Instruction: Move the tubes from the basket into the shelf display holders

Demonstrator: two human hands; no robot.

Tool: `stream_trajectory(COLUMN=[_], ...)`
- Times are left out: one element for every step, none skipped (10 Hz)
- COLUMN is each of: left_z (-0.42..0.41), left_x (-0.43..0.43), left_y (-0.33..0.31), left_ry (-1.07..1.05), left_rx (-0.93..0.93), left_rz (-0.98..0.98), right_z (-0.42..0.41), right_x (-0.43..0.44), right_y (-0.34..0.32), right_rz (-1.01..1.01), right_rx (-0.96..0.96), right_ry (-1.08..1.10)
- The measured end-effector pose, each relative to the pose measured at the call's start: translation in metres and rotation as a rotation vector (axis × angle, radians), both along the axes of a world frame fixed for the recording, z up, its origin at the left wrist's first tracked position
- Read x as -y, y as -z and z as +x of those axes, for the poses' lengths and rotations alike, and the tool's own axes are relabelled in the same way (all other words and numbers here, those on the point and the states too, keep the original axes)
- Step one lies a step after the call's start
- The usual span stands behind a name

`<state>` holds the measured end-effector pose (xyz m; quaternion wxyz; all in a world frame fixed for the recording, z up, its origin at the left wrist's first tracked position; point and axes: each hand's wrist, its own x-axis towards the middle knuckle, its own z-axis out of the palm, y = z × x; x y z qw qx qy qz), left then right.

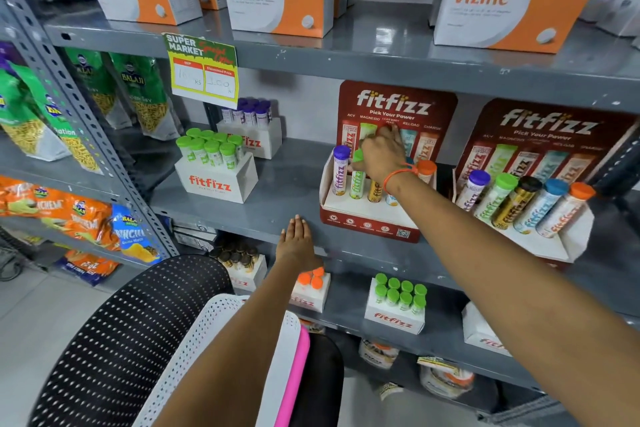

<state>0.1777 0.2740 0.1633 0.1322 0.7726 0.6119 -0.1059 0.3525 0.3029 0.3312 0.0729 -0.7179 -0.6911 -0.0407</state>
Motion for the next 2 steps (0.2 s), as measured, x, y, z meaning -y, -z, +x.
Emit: stream_trajectory(left_z=[0.009,0.026], left_x=[-0.002,-0.002], left_y=[-0.039,-0.092], left_ry=[-0.010,0.040], left_rx=[0.061,0.194], left_rz=[-0.092,-0.144], right_z=[-0.001,0.006], right_x=[0.017,0.038], right_y=[0.002,-0.005], right_rz=[0.070,0.041], right_rx=[-0.026,-0.094], right_ry=[-0.011,-0.018])
